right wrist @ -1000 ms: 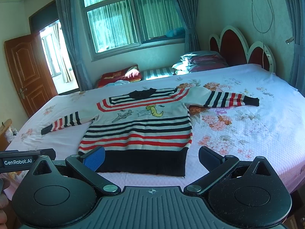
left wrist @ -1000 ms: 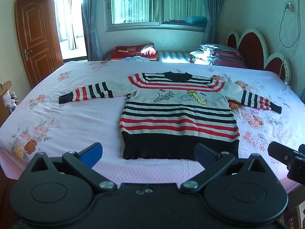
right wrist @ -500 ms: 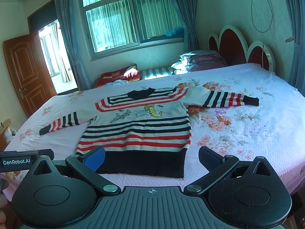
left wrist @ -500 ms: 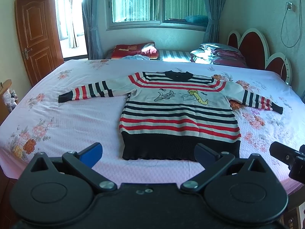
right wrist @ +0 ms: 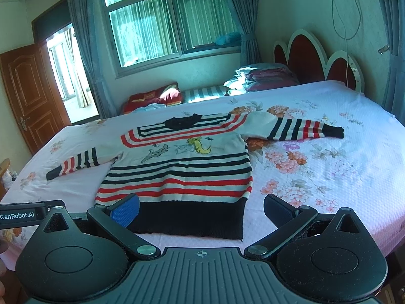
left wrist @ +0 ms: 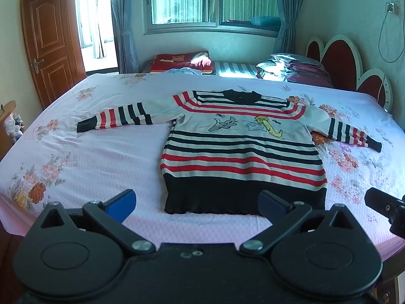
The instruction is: Fold small clothes
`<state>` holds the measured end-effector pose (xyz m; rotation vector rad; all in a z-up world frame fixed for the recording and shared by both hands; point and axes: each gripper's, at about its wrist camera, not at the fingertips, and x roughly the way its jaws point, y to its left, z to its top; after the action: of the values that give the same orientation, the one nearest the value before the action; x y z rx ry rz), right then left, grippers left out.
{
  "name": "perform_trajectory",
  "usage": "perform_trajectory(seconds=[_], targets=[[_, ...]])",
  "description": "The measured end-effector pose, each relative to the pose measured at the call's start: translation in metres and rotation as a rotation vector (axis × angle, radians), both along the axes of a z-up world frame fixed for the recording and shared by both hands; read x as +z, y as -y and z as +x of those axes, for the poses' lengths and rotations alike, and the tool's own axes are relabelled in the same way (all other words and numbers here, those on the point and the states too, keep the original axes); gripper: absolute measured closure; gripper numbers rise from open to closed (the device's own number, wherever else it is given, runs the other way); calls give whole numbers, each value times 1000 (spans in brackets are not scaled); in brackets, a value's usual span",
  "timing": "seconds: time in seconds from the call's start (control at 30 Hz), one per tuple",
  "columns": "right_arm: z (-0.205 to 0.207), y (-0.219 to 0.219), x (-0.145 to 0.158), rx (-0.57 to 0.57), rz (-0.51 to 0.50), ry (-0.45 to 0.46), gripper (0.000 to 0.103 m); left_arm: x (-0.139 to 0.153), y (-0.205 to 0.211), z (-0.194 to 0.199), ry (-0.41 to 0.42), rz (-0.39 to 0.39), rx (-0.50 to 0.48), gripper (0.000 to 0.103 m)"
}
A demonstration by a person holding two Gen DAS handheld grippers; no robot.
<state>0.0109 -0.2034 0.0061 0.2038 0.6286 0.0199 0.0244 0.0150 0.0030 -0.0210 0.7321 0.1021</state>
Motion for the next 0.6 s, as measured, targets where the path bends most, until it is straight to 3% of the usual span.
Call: perform_trajectory(seconds=[0.6], targets=[[68, 10, -28, -64, -2, -46, 0, -23, -31, 69, 2, -66, 16, 0]])
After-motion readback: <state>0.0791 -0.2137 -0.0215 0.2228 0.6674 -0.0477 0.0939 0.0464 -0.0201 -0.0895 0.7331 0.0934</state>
